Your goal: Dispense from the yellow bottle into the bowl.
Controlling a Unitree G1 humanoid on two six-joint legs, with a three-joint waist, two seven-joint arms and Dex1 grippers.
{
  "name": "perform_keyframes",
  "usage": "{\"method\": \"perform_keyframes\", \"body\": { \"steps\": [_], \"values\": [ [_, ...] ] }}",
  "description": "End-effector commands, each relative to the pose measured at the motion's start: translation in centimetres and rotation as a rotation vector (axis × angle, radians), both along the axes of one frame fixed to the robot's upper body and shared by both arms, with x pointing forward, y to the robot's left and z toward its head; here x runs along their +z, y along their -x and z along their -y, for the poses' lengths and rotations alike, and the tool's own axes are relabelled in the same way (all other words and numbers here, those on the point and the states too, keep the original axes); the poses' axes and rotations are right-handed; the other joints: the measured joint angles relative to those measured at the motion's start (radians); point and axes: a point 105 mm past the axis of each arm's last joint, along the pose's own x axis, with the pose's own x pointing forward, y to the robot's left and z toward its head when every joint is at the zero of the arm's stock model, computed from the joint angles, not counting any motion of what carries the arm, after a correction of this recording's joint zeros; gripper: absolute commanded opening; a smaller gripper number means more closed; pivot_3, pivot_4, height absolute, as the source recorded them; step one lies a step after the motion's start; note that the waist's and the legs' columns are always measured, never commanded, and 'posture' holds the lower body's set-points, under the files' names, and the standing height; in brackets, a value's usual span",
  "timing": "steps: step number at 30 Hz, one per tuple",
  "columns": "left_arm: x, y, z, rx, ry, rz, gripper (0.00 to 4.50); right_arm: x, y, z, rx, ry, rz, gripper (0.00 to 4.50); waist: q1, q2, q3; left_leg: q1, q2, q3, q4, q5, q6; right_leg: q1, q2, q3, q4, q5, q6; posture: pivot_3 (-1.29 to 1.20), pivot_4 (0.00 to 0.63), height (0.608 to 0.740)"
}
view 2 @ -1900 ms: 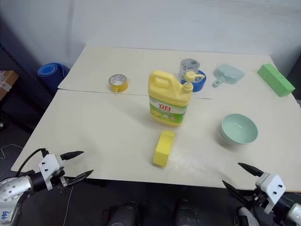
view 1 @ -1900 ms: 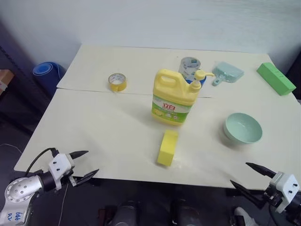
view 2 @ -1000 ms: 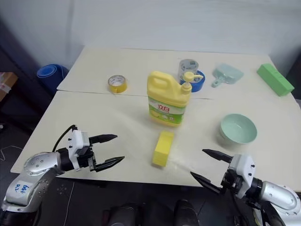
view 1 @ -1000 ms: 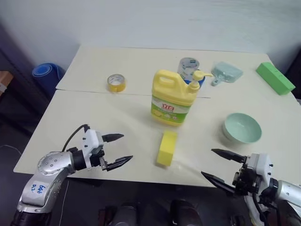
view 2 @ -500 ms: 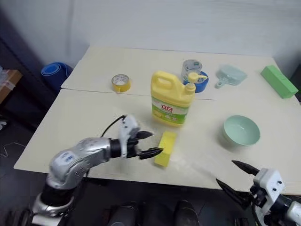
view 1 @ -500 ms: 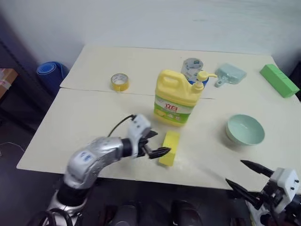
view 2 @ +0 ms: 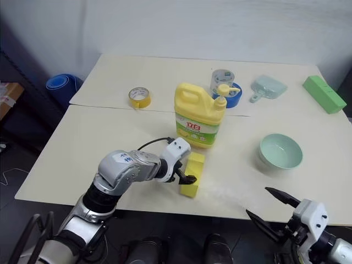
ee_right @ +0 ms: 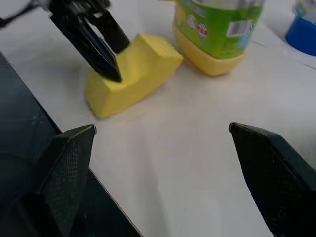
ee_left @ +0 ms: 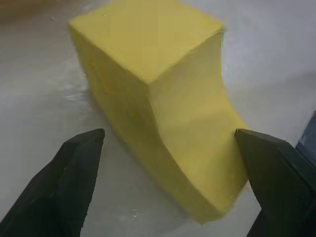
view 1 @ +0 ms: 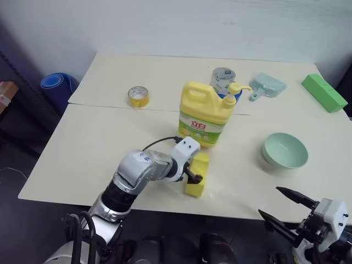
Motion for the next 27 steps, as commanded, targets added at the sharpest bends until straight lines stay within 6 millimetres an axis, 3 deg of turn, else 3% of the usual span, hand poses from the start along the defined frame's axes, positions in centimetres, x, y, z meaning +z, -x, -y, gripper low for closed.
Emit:
{"method": "perform_keyframes", "body": {
  "steps": [1,8,15,20,23,27],
  "values": [
    [0.4,-0.5,1.0,0.009,0.024,0.025,4.47,1.3,0.0,-3.0,0.125,-0.028,0.058,4.50,-0.001,0.000,0.000,0.000,0.000,0.000,0.000,0.000,0.000,0.000,0.000,0.000,0.000,0.000,0.000,0.00,0.150,0.740],
    [-0.8,-1.1,1.5,0.010,0.004,0.023,4.47,1.4,-0.8,-4.3,0.149,-0.039,0.065,4.50,0.002,0.000,0.000,-0.001,0.000,0.000,0.001,0.000,0.000,0.000,0.000,0.000,0.000,0.000,0.000,0.00,0.150,0.740],
    [-2.0,-0.8,1.6,0.021,0.041,-0.027,3.01,1.2,-1.0,-3.7,0.131,-0.025,0.060,4.50,0.002,0.000,0.000,0.000,0.000,0.000,0.001,0.000,0.000,0.000,0.000,0.000,0.000,0.000,0.000,0.00,0.150,0.740],
    [-1.1,-1.4,1.5,0.055,0.160,0.002,2.50,1.5,-1.1,-3.4,0.128,-0.013,0.060,4.50,0.006,0.000,0.000,0.000,0.000,0.000,0.001,0.000,0.000,0.001,0.000,0.000,0.000,0.000,0.000,0.00,0.150,0.740],
    [0.7,-3.1,-0.1,0.103,0.305,0.155,2.39,2.0,-1.5,-3.7,0.140,-0.027,0.074,4.50,0.005,0.000,0.000,0.000,0.000,0.000,0.002,0.000,0.000,0.001,0.000,0.000,-0.001,0.000,0.000,0.00,0.150,0.740],
    [4.3,-3.3,-5.7,0.151,0.540,0.329,2.39,4.4,-2.6,-4.9,0.153,-0.109,0.181,4.50,-0.010,0.000,0.000,0.000,0.002,0.000,0.001,0.000,0.000,-0.003,0.000,0.000,0.003,0.000,0.000,0.00,0.150,0.740]
  ]
}}
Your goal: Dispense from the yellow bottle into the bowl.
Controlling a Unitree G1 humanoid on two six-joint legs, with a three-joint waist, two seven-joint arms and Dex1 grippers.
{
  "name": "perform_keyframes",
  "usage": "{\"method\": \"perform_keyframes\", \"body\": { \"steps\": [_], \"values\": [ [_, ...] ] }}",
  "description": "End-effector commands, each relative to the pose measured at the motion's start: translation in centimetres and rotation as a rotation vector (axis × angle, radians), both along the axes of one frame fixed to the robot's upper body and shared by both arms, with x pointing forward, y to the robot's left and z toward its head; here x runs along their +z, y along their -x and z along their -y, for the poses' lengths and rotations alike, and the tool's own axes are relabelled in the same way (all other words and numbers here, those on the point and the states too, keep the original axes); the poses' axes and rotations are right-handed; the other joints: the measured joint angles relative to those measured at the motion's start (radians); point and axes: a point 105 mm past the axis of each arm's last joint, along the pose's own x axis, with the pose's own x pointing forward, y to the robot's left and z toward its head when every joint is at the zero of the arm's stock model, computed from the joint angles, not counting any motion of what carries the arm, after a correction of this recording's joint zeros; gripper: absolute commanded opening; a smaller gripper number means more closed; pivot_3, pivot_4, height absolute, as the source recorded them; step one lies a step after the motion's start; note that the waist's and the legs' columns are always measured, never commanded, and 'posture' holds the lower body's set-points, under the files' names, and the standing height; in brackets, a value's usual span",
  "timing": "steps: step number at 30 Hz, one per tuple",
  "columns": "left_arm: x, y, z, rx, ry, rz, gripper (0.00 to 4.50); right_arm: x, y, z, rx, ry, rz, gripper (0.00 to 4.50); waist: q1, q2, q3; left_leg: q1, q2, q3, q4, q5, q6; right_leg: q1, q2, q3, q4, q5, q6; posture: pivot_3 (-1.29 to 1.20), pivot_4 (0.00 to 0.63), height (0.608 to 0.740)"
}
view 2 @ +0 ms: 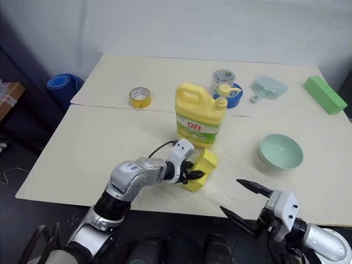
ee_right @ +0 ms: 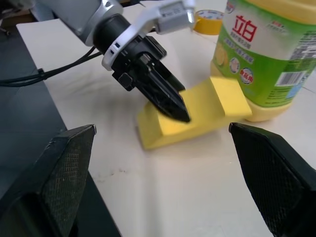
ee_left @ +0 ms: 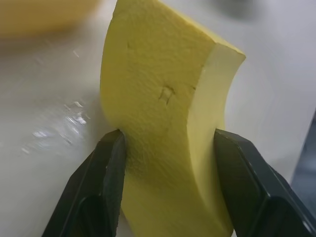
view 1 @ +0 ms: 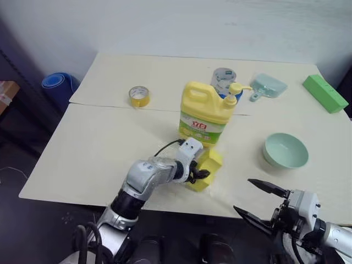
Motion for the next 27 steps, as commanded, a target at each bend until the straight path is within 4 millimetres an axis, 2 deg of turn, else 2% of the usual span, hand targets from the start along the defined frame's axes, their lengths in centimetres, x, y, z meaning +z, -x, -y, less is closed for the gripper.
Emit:
{"method": "perform_keyframes", "body": {
  "steps": [1,4,7,9,13,17,18,23,25,27],
  "values": [
    [4.6,0.3,-4.6,0.025,0.157,0.210,2.39,2.9,-0.5,-1.3,0.023,-0.084,0.109,4.50,-0.001,0.000,0.000,0.000,0.001,0.000,0.000,0.000,0.000,0.000,0.000,0.000,0.001,0.000,-0.001,0.00,0.150,0.740],
    [5.1,0.9,-9.6,0.103,0.154,0.268,2.39,4.1,-0.9,-2.7,0.068,-0.149,0.135,4.50,-0.001,0.000,0.000,0.000,0.001,-0.001,-0.001,0.000,-0.001,-0.001,0.000,0.000,0.002,-0.001,-0.001,0.00,0.150,0.740],
    [4.9,0.3,-16.2,0.340,0.144,0.286,2.39,4.9,-1.4,-4.0,0.111,-0.170,0.170,4.50,0.007,0.000,0.000,0.000,0.000,-0.002,0.001,0.000,-0.001,0.000,0.000,-0.001,0.001,0.000,-0.001,0.00,0.150,0.740],
    [4.0,0.0,-19.8,0.513,0.137,0.267,2.39,5.3,-1.8,-5.0,0.139,-0.179,0.193,4.50,0.008,0.000,0.000,-0.003,-0.001,-0.003,0.002,0.000,-0.001,0.000,0.000,-0.001,0.001,0.000,-0.001,0.00,0.150,0.740],
    [2.0,-0.1,-24.4,0.782,0.080,0.248,2.39,4.7,-1.9,-6.5,0.217,-0.149,0.192,4.50,0.008,-0.001,0.000,-0.003,-0.001,-0.004,0.002,0.000,0.000,0.000,0.000,-0.002,0.002,0.000,-0.001,0.00,0.150,0.740],
    [-0.5,-0.5,-27.0,0.935,0.005,0.192,2.39,3.7,-2.4,-6.4,0.238,-0.083,0.189,4.50,0.007,-0.003,-0.001,-0.004,-0.002,-0.004,0.002,0.000,0.000,-0.001,0.000,-0.003,0.002,0.000,0.000,0.00,0.150,0.740],
    [-0.5,-0.7,-27.4,0.965,0.014,0.209,2.39,3.7,-2.7,-6.1,0.225,-0.081,0.189,4.50,0.006,-0.004,-0.001,-0.004,-0.002,-0.004,0.002,0.000,0.000,-0.001,0.000,-0.003,0.002,0.000,0.000,0.00,0.150,0.740],
    [1.6,-1.6,-26.1,0.874,0.076,0.295,3.97,3.2,-3.2,-5.4,0.196,-0.074,0.172,4.50,0.002,-0.004,-0.001,-0.003,-0.001,-0.003,0.002,0.000,0.000,-0.001,0.000,-0.003,0.004,0.000,0.000,0.00,0.150,0.740],
    [2.5,-1.4,-26.5,0.863,0.075,0.332,4.41,2.9,-3.2,-4.9,0.185,-0.064,0.161,4.50,0.002,-0.004,-0.001,-0.003,-0.001,-0.003,0.002,0.000,0.000,-0.001,0.000,-0.003,0.003,0.000,0.000,0.00,0.150,0.740],
    [3.2,-1.1,-26.8,0.834,0.055,0.365,4.48,2.7,-3.3,-4.3,0.163,-0.055,0.155,4.50,0.003,-0.004,-0.001,-0.003,-0.001,-0.003,0.002,0.000,0.000,-0.001,0.000,-0.003,0.003,0.000,0.000,0.00,0.150,0.740]
  ]
}}
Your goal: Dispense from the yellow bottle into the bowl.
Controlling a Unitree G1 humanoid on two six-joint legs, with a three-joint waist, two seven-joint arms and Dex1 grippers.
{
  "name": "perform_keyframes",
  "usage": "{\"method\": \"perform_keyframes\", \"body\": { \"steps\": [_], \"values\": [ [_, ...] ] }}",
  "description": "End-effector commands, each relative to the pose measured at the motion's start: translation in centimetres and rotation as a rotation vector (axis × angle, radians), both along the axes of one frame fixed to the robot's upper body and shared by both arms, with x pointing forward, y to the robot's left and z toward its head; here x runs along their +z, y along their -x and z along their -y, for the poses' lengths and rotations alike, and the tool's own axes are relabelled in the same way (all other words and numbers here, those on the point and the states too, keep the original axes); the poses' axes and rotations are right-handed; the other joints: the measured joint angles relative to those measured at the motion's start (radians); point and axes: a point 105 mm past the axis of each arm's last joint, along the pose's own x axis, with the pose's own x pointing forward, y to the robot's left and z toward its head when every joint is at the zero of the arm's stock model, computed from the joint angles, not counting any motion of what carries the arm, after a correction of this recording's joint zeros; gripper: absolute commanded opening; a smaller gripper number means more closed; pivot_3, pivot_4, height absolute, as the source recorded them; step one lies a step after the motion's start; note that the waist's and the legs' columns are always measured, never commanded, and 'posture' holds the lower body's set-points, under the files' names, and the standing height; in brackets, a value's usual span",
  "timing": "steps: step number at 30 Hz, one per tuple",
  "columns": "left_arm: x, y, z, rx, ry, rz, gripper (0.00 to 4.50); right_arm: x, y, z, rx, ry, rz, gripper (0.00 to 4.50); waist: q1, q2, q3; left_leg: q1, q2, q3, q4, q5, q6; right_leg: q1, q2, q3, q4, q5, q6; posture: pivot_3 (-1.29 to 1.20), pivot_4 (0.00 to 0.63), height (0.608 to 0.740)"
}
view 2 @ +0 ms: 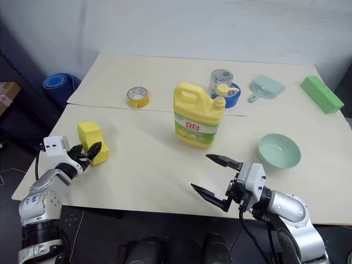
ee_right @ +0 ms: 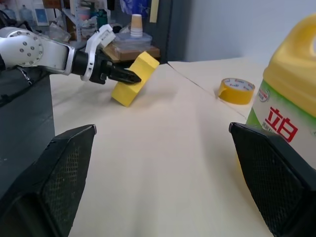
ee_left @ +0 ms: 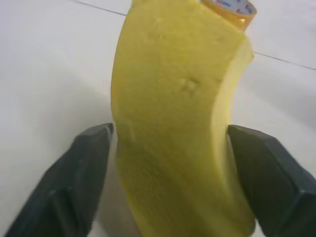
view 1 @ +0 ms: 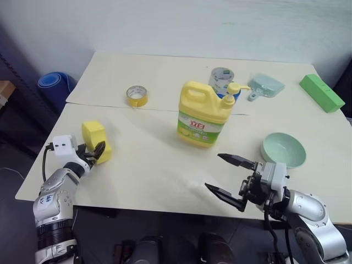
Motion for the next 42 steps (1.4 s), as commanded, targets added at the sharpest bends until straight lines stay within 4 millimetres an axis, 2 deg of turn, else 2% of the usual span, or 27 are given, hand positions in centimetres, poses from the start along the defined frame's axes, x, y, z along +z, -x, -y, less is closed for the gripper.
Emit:
{"method": "perform_keyframes", "body": {
  "steps": [1,3,5,7,9,12,14,16,19,21,23,27,29,34,36,40,42],
  "values": [
    [2.9,0.5,-1.0,-0.023,-0.088,0.093,4.48,0.6,0.0,1.4,-0.043,0.017,0.034,4.50,0.000,0.000,0.000,0.000,0.000,0.000,0.000,0.000,0.000,0.000,0.000,0.000,0.000,0.000,0.000,0.00,0.150,0.740],
    [3.2,1.0,-1.2,-0.047,-0.135,0.096,4.48,0.6,0.0,2.0,-0.067,0.022,0.032,4.50,0.000,0.000,0.000,0.000,0.000,0.000,0.000,0.000,0.000,0.000,0.000,0.000,0.000,0.000,0.000,0.00,0.150,0.740],
    [5.6,2.1,-1.2,-0.128,-0.185,0.178,4.48,0.5,0.0,4.1,-0.138,0.050,0.024,4.50,0.000,0.000,0.000,0.000,0.000,0.000,-0.001,0.000,0.000,0.000,0.000,0.000,-0.001,0.000,0.000,0.00,0.150,0.740],
    [7.1,3.6,0.6,-0.331,-0.306,0.212,4.48,-0.2,0.5,6.6,-0.212,0.120,0.011,4.50,0.001,-0.001,0.001,0.000,0.000,0.000,-0.001,0.000,0.000,0.000,0.000,0.000,-0.001,0.000,0.000,0.00,0.150,0.740],
    [6.8,4.7,2.4,-0.500,-0.398,0.184,4.48,-1.0,1.0,8.5,-0.266,0.163,-0.009,4.50,0.005,-0.001,0.001,-0.001,0.000,0.000,-0.002,0.000,0.000,0.000,0.000,-0.001,-0.003,0.000,0.000,0.00,0.150,0.740],
    [3.8,7.6,6.1,-0.839,-0.519,0.103,4.48,-2.5,1.9,11.8,-0.367,0.225,-0.040,4.50,0.002,0.001,0.001,0.000,0.000,0.001,-0.004,0.000,0.000,0.001,0.000,0.000,-0.006,0.000,0.000,0.00,0.150,0.740],
    [1.5,9.6,7.7,-1.020,-0.557,0.074,4.48,-3.7,2.5,13.8,-0.427,0.255,-0.073,4.50,-0.001,0.002,0.001,0.003,0.000,0.007,-0.006,0.000,0.000,0.002,0.000,0.002,-0.008,0.000,0.000,0.00,0.150,0.740],
    [0.3,10.1,8.4,-1.065,-0.542,0.104,4.48,-4.6,3.1,15.1,-0.467,0.286,-0.099,4.50,-0.002,0.002,0.001,0.007,0.001,0.011,-0.011,0.000,0.000,0.002,0.000,0.003,-0.009,0.000,0.000,0.00,0.150,0.740],
    [-0.4,10.2,9.2,-1.087,-0.497,0.165,4.48,-5.2,3.4,16.7,-0.539,0.296,-0.105,4.50,-0.004,0.002,0.001,0.008,0.003,0.013,-0.012,0.000,0.000,0.000,0.001,0.003,-0.008,-0.001,-0.001,0.00,0.150,0.740],
    [-0.3,10.3,9.8,-1.104,-0.449,0.174,4.48,-5.0,3.4,17.1,-0.573,0.282,-0.094,4.50,-0.005,0.002,0.001,0.009,0.003,0.014,-0.012,0.000,0.000,0.000,0.001,0.003,-0.007,-0.001,-0.001,0.00,0.150,0.740],
    [0.9,10.4,10.9,-1.133,-0.359,0.206,4.48,-4.0,2.6,17.4,-0.616,0.242,-0.048,4.50,-0.003,0.002,0.001,0.009,0.004,0.014,-0.012,0.000,0.000,0.000,0.001,0.004,-0.007,-0.001,-0.001,0.00,0.150,0.740],
    [3.8,10.6,14.0,-1.223,-0.197,0.295,4.48,-1.5,0.1,16.9,-0.634,0.161,0.017,4.50,-0.003,0.002,0.001,0.009,0.004,0.013,-0.011,0.000,0.000,0.000,0.000,0.004,-0.005,-0.001,-0.001,0.00,0.150,0.740],
    [4.6,10.8,15.5,-1.276,-0.165,0.310,4.48,-1.4,-1.1,16.6,-0.610,0.179,0.009,4.50,-0.003,0.003,0.000,0.009,0.003,0.012,-0.010,0.000,0.000,0.001,0.000,0.004,-0.004,-0.001,-0.001,0.00,0.150,0.740],
    [5.5,10.7,17.7,-1.321,-0.134,0.328,4.48,-3.4,-4.4,17.1,-0.629,0.251,-0.110,4.50,-0.002,0.003,0.000,0.009,0.003,0.012,-0.010,0.000,0.000,0.001,0.000,0.003,-0.003,-0.001,-0.001,0.00,0.150,0.740],
    [5.7,10.6,18.0,-1.323,-0.125,0.329,4.48,-4.2,-5.5,17.4,-0.646,0.270,-0.144,4.50,-0.001,0.003,0.000,0.009,0.003,0.012,-0.010,0.000,0.000,0.001,0.000,0.003,-0.004,-0.001,-0.001,0.00,0.150,0.740],
    [6.0,10.3,17.9,-1.287,-0.139,0.325,4.48,-5.7,-9.2,17.1,-0.669,0.308,-0.139,4.50,-0.011,0.003,0.000,0.009,0.002,0.013,-0.009,0.000,0.000,0.001,0.000,0.004,-0.004,-0.001,-0.001,0.00,0.150,0.740],
    [6.2,10.6,17.9,-1.285,-0.154,0.322,4.50,-6.5,-10.0,16.8,-0.655,0.307,-0.165,4.12,-0.022,0.004,0.000,0.009,0.003,0.013,-0.009,0.000,0.000,0.000,0.000,0.004,-0.004,-0.001,-0.001,0.00,0.150,0.740]
  ]
}}
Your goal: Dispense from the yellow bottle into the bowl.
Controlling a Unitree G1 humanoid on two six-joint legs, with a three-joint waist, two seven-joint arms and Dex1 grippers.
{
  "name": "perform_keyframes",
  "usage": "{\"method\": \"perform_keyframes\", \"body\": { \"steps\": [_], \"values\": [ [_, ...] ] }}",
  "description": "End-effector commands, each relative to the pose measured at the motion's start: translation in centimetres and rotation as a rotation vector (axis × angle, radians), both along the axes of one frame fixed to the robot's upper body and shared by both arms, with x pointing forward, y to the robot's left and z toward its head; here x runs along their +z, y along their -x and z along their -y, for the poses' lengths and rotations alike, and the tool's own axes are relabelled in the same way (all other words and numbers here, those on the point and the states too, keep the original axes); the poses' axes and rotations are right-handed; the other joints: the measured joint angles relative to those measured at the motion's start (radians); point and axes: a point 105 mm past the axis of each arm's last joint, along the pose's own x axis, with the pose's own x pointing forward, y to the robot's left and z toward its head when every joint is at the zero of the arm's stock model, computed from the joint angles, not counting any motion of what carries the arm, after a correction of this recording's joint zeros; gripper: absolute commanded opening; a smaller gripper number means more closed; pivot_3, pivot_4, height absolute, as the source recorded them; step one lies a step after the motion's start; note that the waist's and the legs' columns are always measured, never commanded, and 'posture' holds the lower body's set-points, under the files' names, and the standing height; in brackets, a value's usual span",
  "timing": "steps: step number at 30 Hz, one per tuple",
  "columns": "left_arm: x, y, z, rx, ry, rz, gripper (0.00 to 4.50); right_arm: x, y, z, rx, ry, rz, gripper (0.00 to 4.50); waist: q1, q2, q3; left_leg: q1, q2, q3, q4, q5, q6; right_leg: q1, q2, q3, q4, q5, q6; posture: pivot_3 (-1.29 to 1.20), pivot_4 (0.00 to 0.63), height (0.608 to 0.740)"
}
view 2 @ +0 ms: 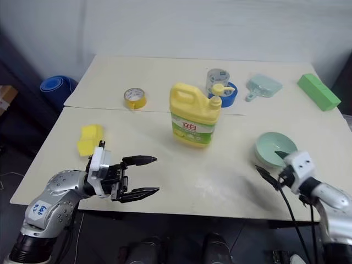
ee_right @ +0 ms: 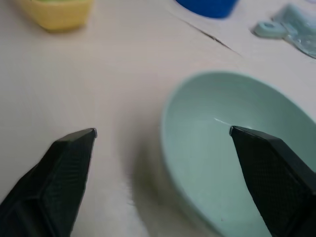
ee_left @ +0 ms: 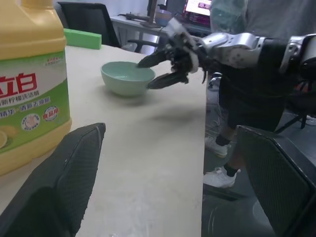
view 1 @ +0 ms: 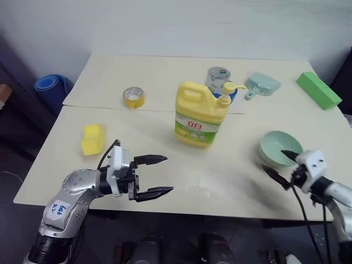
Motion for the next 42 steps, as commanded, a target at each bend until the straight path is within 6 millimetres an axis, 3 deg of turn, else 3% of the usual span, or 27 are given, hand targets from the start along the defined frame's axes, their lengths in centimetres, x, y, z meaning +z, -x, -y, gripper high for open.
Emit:
{"method": "perform_keyframes", "body": {
  "steps": [1,5,11,13,16,19,23,27,30,33,37,42],
  "values": [
    [1.1,0.7,0.1,0.003,0.004,0.033,4.50,-1.3,-1.1,-0.1,0.004,0.016,-0.031,3.89,-0.008,0.000,0.000,0.000,0.000,-0.001,-0.001,0.000,0.000,0.000,0.000,-0.001,0.000,0.000,0.000,0.00,0.150,0.740],
    [1.5,0.7,-0.2,0.036,0.013,0.031,4.50,-2.0,-1.9,0.2,-0.009,0.024,-0.047,2.55,-0.009,0.000,0.000,-0.002,0.000,-0.004,-0.001,0.000,0.000,0.000,0.000,-0.003,0.000,0.000,0.000,0.00,0.150,0.740],
    [2.4,0.2,-0.8,0.081,0.040,0.030,4.50,-1.2,-2.5,-0.4,0.032,0.035,0.000,0.46,-0.013,0.000,0.000,-0.002,0.000,-0.004,0.000,0.000,-0.001,0.000,0.000,-0.003,-0.001,0.000,0.000,0.00,0.150,0.740],
    [3.8,-0.7,-1.0,0.111,0.080,0.052,4.09,-0.6,-2.5,-0.7,0.056,0.060,0.033,0.00,-0.010,0.000,0.000,-0.002,0.000,-0.004,0.000,0.000,-0.001,0.001,0.000,-0.003,-0.001,0.000,0.000,0.00,0.150,0.740],
    [6.0,-1.8,-0.4,0.105,0.105,0.091,3.25,0.6,-2.3,-0.8,0.100,0.084,0.063,0.00,-0.006,0.000,0.000,-0.006,0.000,-0.008,0.004,0.000,-0.001,0.000,0.000,-0.004,0.000,0.000,0.000,0.00,0.150,0.740],
    [8.7,-3.5,0.7,0.095,0.137,0.142,2.34,3.1,-1.8,-2.1,0.211,0.117,0.081,0.00,-0.005,0.003,0.002,-0.009,-0.002,-0.011,0.006,0.000,-0.001,0.000,-0.001,-0.005,0.000,0.000,0.001,0.00,0.150,0.740],
    [12.2,-5.6,3.9,0.011,0.177,0.218,1.17,7.8,-0.6,-4.9,0.361,0.180,0.067,0.00,-0.008,0.005,0.003,-0.015,-0.002,-0.014,0.012,0.000,-0.001,-0.002,0.000,-0.009,0.000,0.001,0.002,0.00,0.150,0.740],
    [14.2,-7.1,7.6,-0.077,0.201,0.270,0.04,10.5,0.4,-6.8,0.410,0.211,0.037,0.00,0.008,0.004,0.004,-0.017,-0.002,-0.014,0.013,0.000,-0.001,-0.002,0.000,-0.011,-0.001,0.001,0.002,0.00,0.150,0.740],
    [14.8,-7.8,10.7,-0.144,0.178,0.343,0.01,12.3,0.7,-8.3,0.426,0.202,0.026,0.00,0.016,0.003,0.004,-0.017,-0.002,-0.014,0.012,0.000,0.000,-0.002,0.000,-0.012,-0.002,0.001,0.002,0.00,0.150,0.740],
    [16.1,-9.9,13.2,-0.092,0.210,0.338,0.01,13.2,0.7,-8.9,0.430,0.211,-0.003,0.00,0.022,0.002,0.005,-0.019,-0.003,-0.014,0.013,0.000,0.001,-0.002,0.000,-0.013,-0.003,0.001,0.003,0.00,0.150,0.740],
    [17.0,-11.5,15.3,-0.051,0.234,0.327,0.01,14.3,0.2,-9.1,0.400,0.225,0.000,0.00,0.022,0.001,0.006,-0.020,-0.004,-0.014,0.013,0.001,0.002,-0.002,0.000,-0.013,-0.006,0.002,0.004,0.00,0.150,0.740],
    [16.2,-12.6,17.5,-0.040,0.190,0.263,0.01,15.9,-0.2,-9.8,0.393,0.230,0.032,0.00,0.017,0.001,0.006,-0.021,-0.004,-0.014,0.011,0.001,0.002,-0.004,0.000,-0.014,-0.005,0.002,0.004,0.00,0.150,0.740]
  ]
}}
